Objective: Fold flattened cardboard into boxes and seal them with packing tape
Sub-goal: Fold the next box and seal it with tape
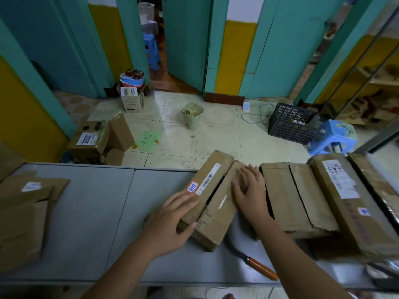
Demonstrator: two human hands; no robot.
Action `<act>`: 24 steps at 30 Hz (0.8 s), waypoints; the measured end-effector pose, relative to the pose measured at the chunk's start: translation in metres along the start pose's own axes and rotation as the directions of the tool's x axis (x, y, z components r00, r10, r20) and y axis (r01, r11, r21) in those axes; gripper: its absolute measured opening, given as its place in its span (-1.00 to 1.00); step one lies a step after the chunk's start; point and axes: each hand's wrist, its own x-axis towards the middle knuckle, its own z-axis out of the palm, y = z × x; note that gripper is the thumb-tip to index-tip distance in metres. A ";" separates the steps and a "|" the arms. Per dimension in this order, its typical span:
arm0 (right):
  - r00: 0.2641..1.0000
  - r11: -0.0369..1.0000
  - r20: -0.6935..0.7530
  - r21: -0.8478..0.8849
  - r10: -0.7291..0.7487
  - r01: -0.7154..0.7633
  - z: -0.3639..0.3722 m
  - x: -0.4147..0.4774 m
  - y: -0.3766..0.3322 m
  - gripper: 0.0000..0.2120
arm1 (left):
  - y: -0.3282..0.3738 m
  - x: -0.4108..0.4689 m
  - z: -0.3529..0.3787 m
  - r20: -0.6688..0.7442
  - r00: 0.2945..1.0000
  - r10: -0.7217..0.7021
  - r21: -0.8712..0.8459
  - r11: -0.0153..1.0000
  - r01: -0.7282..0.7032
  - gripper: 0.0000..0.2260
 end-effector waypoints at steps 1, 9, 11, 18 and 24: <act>0.999 0.998 0.015 0.026 0.052 -0.052 0.001 -0.003 0.002 -0.45 | 0.000 -0.001 0.002 0.018 1.000 -0.001 0.025 1.000 0.001 -0.40; 0.960 0.967 0.193 0.115 0.201 -0.226 -0.014 0.018 0.011 -0.02 | 0.027 -0.017 0.038 -0.060 0.924 -0.377 -0.385 0.863 0.327 -0.40; 0.950 0.969 0.220 0.065 0.221 -0.240 -0.018 0.023 0.009 -0.02 | 0.030 -0.011 0.041 -0.058 0.915 -0.399 -0.473 0.818 0.327 -0.43; 0.951 0.973 0.205 -0.087 0.230 -0.216 -0.019 0.004 -0.005 -0.10 | 0.016 0.023 0.031 -0.136 0.868 -0.478 -0.571 0.753 0.325 -0.70; 0.941 0.963 0.206 -0.062 0.270 -0.263 -0.026 -0.024 -0.010 -0.02 | -0.016 0.053 0.012 -0.190 0.847 -0.497 -0.642 0.716 0.276 -0.86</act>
